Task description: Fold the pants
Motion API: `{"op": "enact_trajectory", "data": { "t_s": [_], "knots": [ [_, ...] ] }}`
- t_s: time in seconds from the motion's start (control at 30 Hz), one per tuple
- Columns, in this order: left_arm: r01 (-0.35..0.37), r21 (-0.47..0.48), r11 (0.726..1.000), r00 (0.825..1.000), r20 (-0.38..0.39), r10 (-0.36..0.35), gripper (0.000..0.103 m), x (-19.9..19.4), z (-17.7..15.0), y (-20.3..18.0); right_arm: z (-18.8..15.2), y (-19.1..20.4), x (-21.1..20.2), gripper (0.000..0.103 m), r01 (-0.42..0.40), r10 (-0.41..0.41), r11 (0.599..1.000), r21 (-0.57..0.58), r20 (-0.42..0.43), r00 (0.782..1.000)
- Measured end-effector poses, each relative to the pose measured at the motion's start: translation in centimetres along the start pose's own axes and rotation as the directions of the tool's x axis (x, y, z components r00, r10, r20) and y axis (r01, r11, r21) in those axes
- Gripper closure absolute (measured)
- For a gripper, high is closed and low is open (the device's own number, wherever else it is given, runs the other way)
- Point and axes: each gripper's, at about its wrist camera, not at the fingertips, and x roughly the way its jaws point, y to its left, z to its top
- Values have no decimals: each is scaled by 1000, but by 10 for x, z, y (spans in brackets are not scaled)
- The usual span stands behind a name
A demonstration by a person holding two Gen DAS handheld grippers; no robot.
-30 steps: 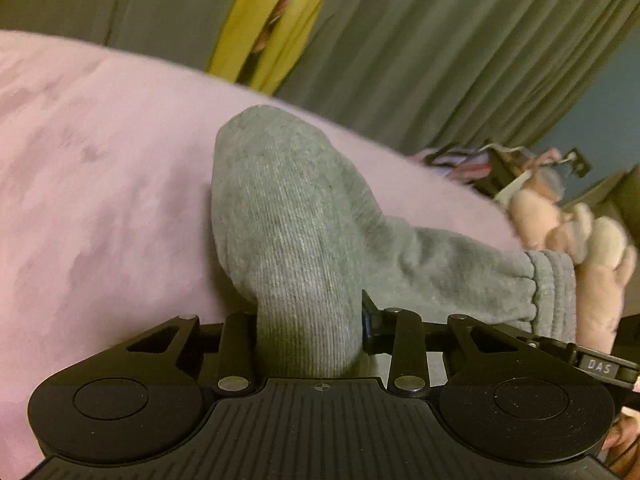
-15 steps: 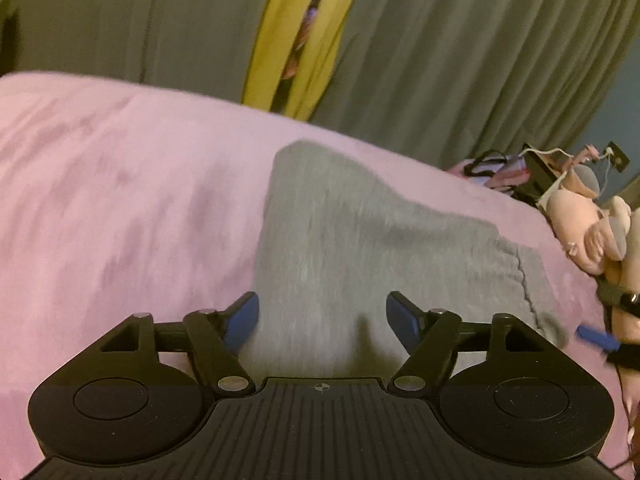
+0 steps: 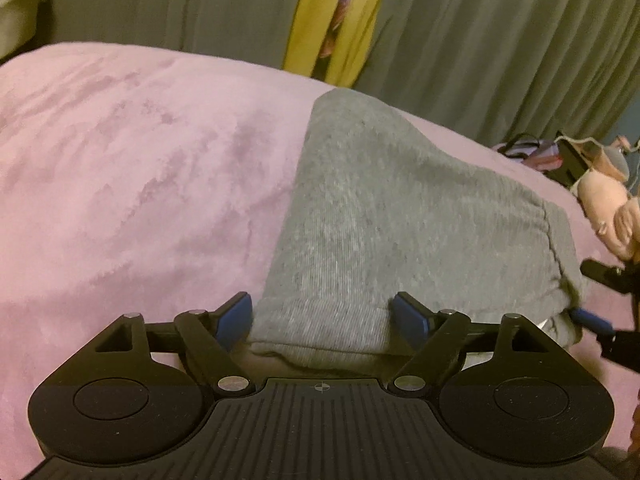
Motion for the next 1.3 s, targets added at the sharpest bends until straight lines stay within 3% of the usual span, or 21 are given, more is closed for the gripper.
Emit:
{"op": "enact_trajectory", "data": {
  "t_s": [0.07, 0.1, 0.13, 0.4, 0.5, 0.6, 0.73, 0.8, 0.87, 0.9, 1.1, 1.2, 1.3],
  "knots": [
    [-9, 8, 1000, 1000, 2, 9, 17, -1, -1, -2, 1, 4, 2, 53, 32, -32, 999, -14, 19, 999],
    [-8, 6, 1000, 1000, 2, 8, 17, -2, -1, -2, 0, 7, 0, 73, 46, -45, 998, -41, 38, 998],
    [-7, 3, 1000, 1000, -1, 7, 16, -3, -1, -2, -1, 8, -1, 82, 53, -50, 997, -59, 52, 997],
    [12, 0, 1000, 1000, -9, -12, 16, -4, -3, -5, 3, -2, 15, 72, 20, -20, 1000, 13, 0, 1000],
    [18, 1, 1000, 1000, -25, -18, 16, -4, -6, -6, 0, -1, 20, 72, 11, -11, 999, 30, -6, 1000],
    [27, 9, 1000, 999, -21, -26, 16, -8, -7, -8, -2, 8, 17, 80, 26, -25, 1000, -8, 13, 1000],
    [38, -9, 999, 999, -11, -38, 16, -11, -7, -8, -2, 5, -11, 82, -128, 123, 989, 73, 70, 990],
    [35, -11, 999, 999, -16, -35, 16, -10, -8, -7, -4, 1, -17, 81, -82, 78, 995, 64, 59, 995],
    [23, -12, 1000, 999, -26, -24, 16, -8, -9, -7, -7, -1, -15, 78, 57, -58, 998, 20, 21, 998],
    [26, -14, 1000, 999, -27, -26, 16, -8, -9, -7, -10, -5, -18, 80, 74, -75, 997, 19, 31, 997],
    [18, -29, 999, 999, -34, -19, 16, -8, -13, -4, -14, -8, -26, 62, 85, -86, 995, 43, 25, 996],
    [9, -30, 1000, 1000, -28, -9, 14, -11, -15, -3, -17, -5, -25, 43, 125, -125, 992, 33, 14, 992],
    [14, -36, 999, 1000, -24, -15, 11, -13, -20, 2, -21, -15, -24, 43, 105, -106, 992, 68, 19, 994]
  ]
}}
